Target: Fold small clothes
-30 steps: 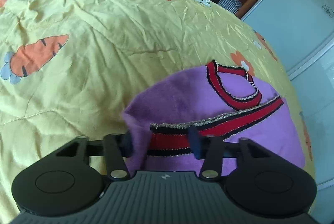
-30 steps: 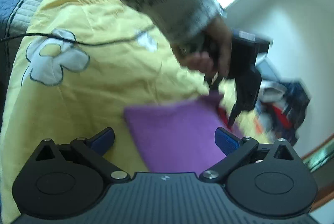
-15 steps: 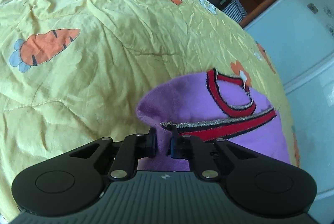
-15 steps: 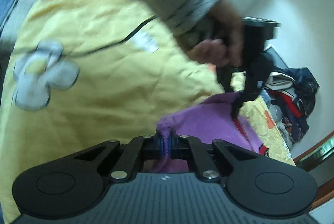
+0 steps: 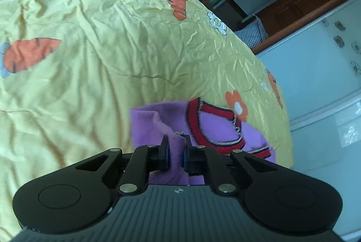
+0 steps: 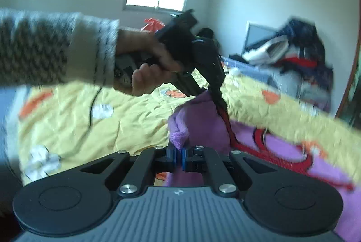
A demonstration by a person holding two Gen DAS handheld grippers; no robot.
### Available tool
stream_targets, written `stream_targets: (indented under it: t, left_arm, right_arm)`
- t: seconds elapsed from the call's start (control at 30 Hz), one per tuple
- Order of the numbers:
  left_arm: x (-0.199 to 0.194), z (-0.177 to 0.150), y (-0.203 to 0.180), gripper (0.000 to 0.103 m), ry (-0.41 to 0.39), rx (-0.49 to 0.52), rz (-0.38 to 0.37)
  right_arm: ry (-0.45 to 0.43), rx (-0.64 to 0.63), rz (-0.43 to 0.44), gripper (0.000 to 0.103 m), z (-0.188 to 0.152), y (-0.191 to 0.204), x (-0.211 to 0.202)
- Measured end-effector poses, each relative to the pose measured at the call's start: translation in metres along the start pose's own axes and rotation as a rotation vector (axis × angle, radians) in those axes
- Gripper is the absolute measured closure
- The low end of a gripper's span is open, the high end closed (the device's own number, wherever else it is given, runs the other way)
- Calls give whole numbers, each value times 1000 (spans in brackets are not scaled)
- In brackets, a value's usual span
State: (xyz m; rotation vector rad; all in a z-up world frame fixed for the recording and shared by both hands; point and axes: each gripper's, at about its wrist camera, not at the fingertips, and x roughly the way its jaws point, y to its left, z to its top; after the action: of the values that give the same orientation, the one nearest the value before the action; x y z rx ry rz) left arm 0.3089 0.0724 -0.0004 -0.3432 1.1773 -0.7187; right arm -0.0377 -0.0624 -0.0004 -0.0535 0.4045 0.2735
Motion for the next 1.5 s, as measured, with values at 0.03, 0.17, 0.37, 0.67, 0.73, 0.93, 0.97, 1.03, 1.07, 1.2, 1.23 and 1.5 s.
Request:
stream_targets:
  t: [0.03, 0.17, 0.37, 0.67, 0.73, 0.93, 0.97, 1.03, 1.07, 1.2, 1.23, 1.5]
  left_arm:
    - [6, 1, -5, 91, 0, -18, -4]
    - [38, -2, -25, 92, 21, -81, -27]
    - [100, -13, -69, 93, 55, -133, -66]
    - [175, -33, -143, 98, 106, -136, -139]
    - [188, -39, -158, 98, 125, -117, -142]
    - [221, -57, -205, 98, 170, -58, -160]
    - [226, -59, -212, 98, 174, -55, -169]
    - [236, -63, -229, 98, 183, -40, -175]
    - [241, -65, -236, 98, 187, -36, -179]
    - [263, -75, -269, 98, 206, 37, -148]
    - [268, -78, -275, 98, 212, 52, -143]
    - [294, -93, -295, 85, 201, 185, -72]
  right_arm:
    - [-8, 22, -11, 99, -2, -8, -5]
    - [-11, 174, -9, 99, -12, -48, -20]
    - [-29, 383, -37, 99, -40, -111, -48]
    - [-80, 585, -117, 99, -83, -176, -102]
    - [-86, 620, -126, 99, -91, -185, -110]
    - [-104, 643, -183, 99, -108, -189, -141]
    - [-111, 655, -190, 99, -110, -193, -146]
    - [-122, 667, -214, 99, -112, -202, -155]
    - [-128, 668, -227, 99, -114, -204, -160]
    - [-112, 697, -270, 99, -128, -212, -174]
    - [-103, 710, -272, 99, -133, -214, -176]
    - [35, 764, -321, 79, -159, -212, -165]
